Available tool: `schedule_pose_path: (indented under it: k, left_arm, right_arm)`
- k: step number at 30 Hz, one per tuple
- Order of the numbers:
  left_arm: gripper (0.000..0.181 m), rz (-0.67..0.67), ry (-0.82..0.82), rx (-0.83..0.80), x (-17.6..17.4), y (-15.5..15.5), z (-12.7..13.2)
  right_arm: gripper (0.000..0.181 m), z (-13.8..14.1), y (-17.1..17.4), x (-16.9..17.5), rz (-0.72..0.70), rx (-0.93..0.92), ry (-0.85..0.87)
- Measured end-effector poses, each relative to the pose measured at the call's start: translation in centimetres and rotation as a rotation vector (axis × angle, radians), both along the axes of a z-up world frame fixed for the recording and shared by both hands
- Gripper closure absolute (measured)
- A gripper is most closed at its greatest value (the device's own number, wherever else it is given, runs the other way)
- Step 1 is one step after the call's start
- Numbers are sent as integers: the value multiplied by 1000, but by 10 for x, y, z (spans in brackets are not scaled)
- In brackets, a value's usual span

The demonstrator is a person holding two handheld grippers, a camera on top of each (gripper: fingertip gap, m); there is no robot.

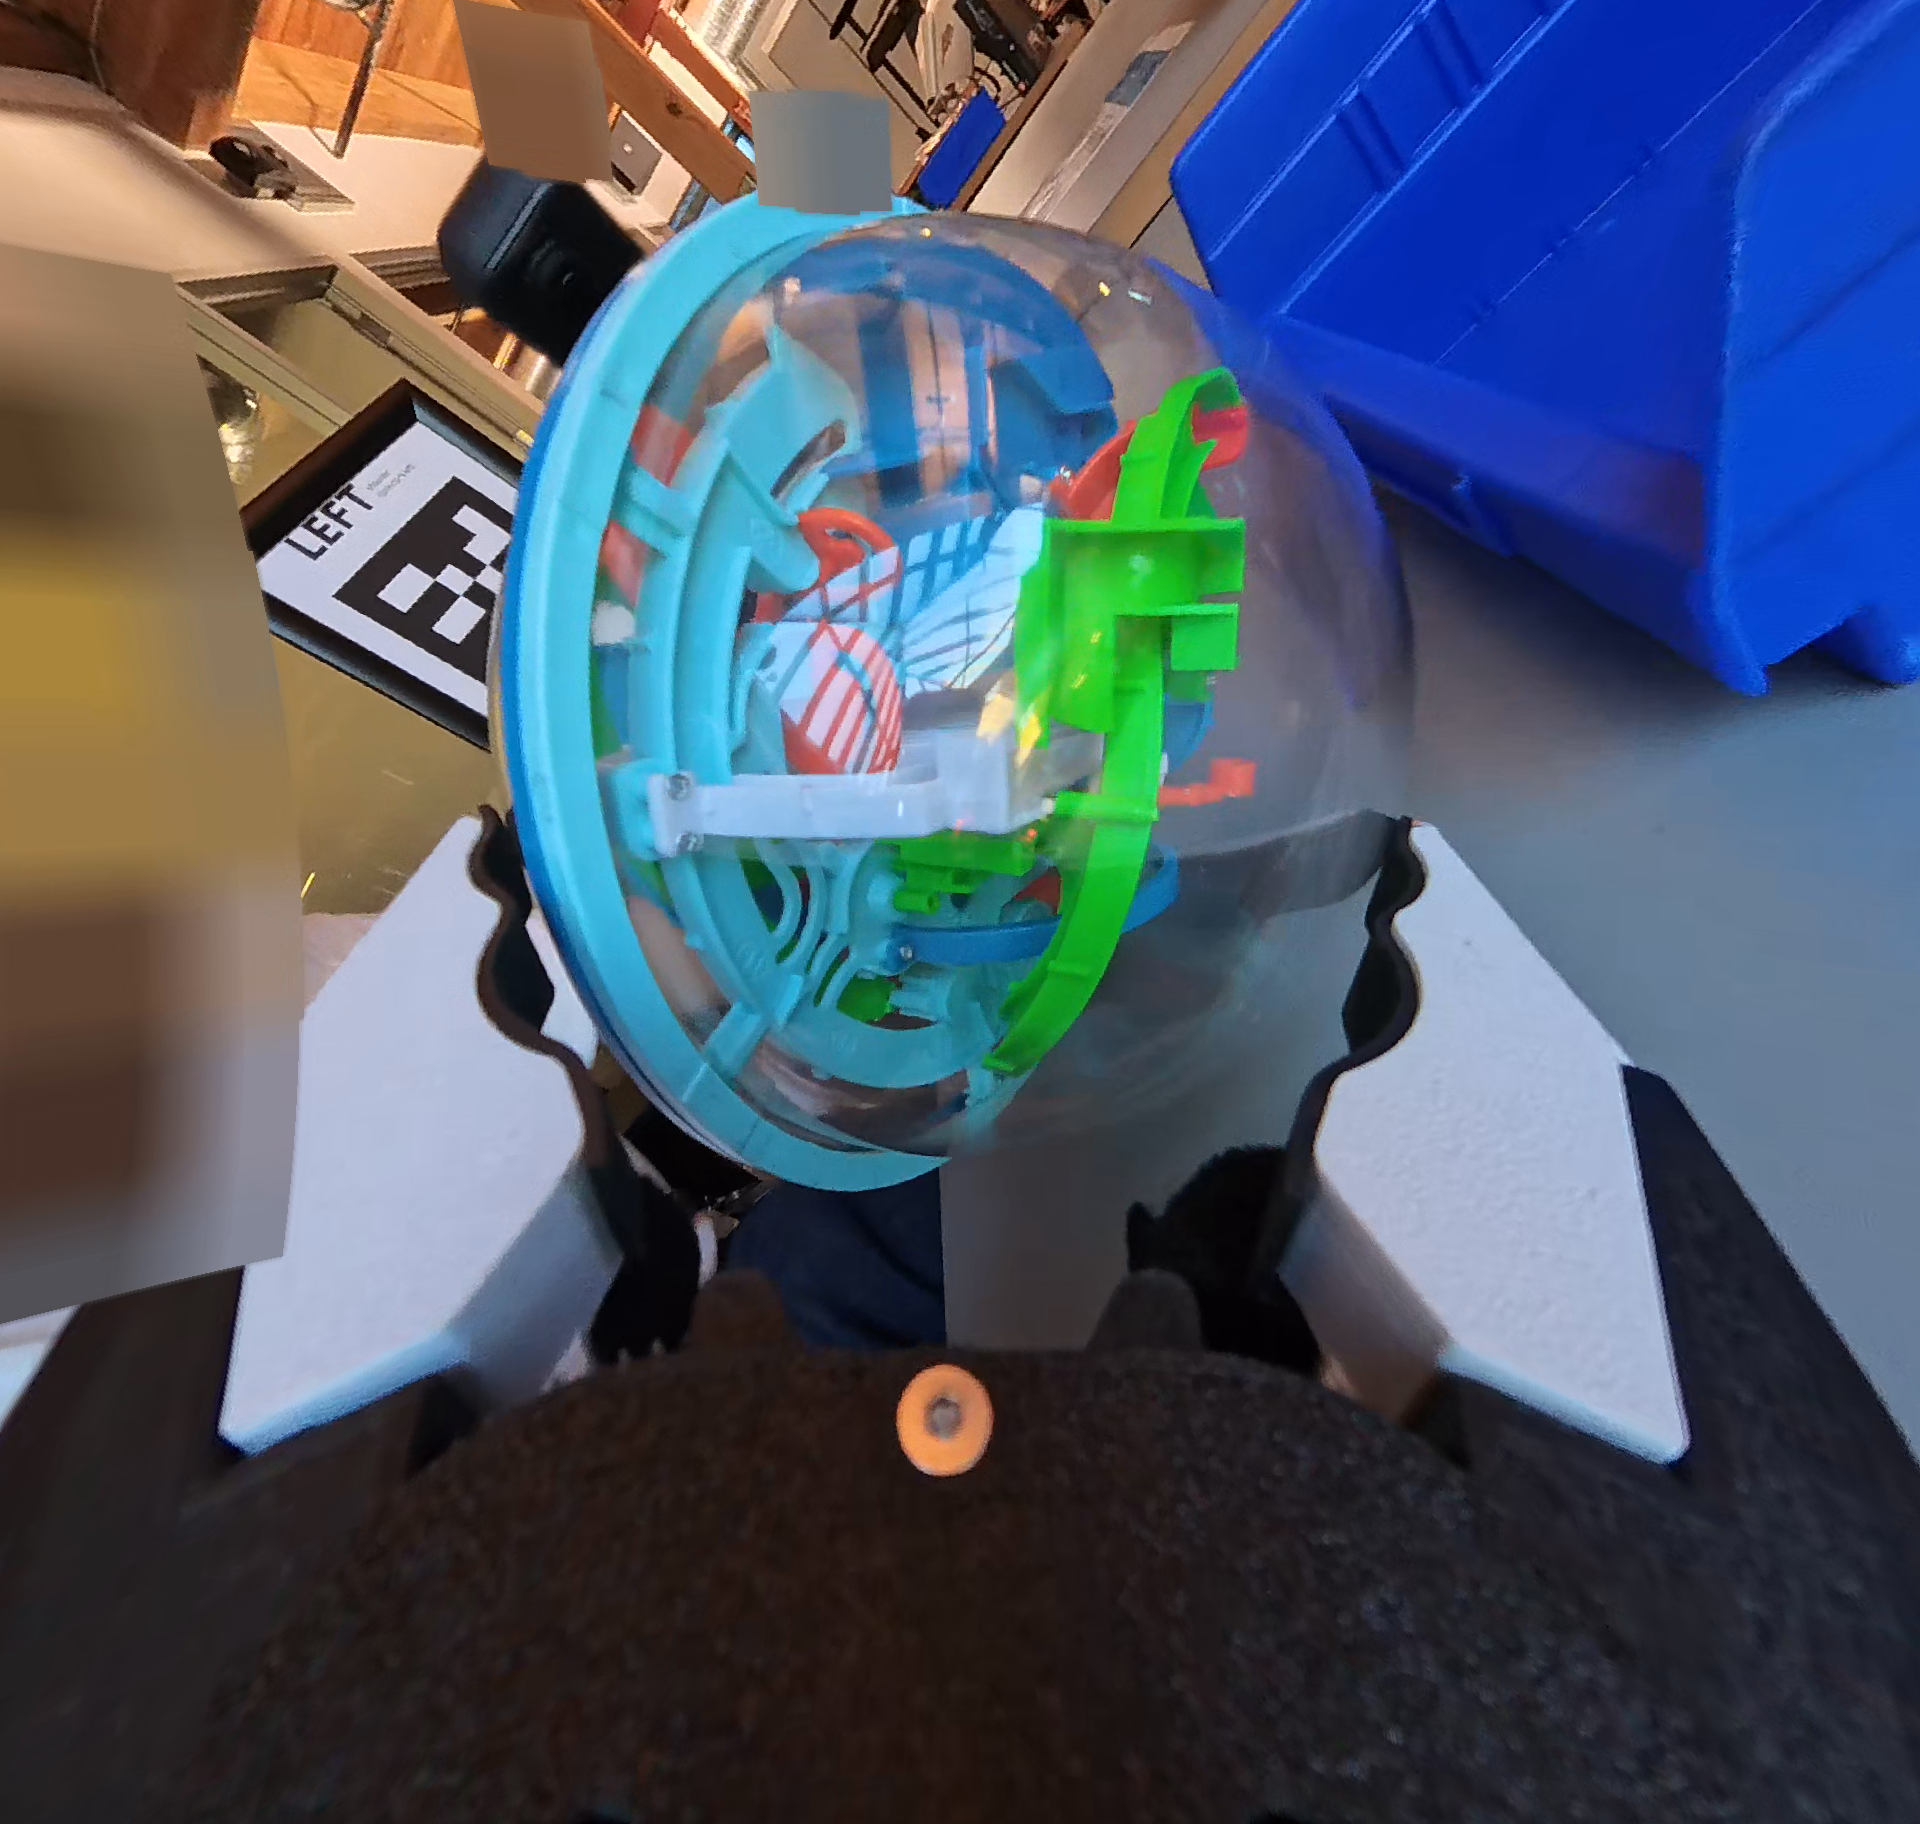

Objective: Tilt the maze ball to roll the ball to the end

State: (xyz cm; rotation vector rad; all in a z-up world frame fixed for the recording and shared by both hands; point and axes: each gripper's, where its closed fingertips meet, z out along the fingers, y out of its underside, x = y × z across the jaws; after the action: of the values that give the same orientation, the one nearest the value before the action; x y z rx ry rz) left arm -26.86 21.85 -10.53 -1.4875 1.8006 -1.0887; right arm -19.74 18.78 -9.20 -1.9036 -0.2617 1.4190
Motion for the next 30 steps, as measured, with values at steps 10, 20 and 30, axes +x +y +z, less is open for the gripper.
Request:
schedule_pose_path:
  k: [10,20,30]
  left_arm:
    - [23,-89,-16,-49,18,-15,0]
    - [37,-18,-102,-136,13,-24,8]
    - [26,4,51,-114,7,-36,-38]
  right_arm:
    - [30,0,-2,-1,27,65,-5]
    - [28,21,-23,18,-169,429,-310]
    - [27,-2,-15,-7,-122,339,-319]
